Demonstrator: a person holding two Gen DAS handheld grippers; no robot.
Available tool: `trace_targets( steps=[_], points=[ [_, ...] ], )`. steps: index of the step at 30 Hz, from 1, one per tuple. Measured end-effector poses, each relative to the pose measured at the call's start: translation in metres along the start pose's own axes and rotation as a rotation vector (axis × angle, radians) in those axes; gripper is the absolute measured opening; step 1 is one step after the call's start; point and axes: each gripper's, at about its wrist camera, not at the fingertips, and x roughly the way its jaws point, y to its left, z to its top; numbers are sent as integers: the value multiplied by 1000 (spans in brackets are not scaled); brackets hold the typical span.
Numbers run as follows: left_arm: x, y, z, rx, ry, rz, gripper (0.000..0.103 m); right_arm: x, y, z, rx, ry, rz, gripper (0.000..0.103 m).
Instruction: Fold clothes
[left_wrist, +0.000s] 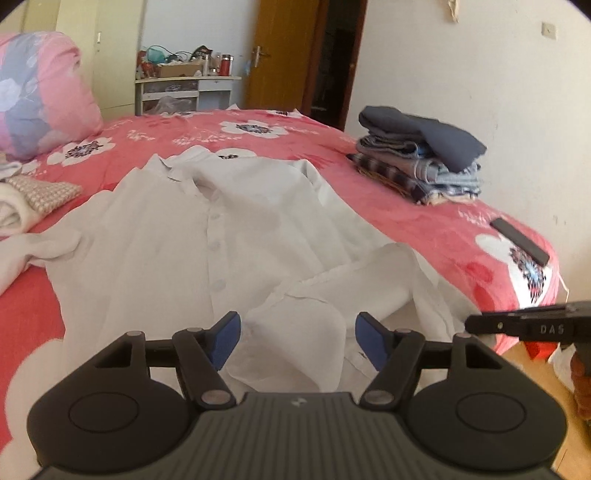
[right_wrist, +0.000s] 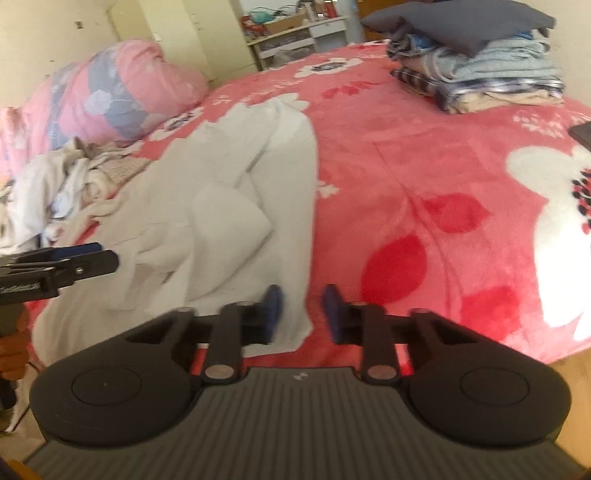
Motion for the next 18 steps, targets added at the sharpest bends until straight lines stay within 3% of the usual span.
trace_targets(
  steps=[6, 12, 18],
  points=[
    [6, 1, -4, 5, 14, 13, 70, -4, 1, 6, -64, -21, 3, 2],
    [11, 1, -11, 45, 36, 25, 70, -35, -23, 62, -151, -185, -184, 2],
    [12, 8, -12, 9, 50, 16, 70, -32, -72, 136, -266, -275, -458, 2]
  ],
)
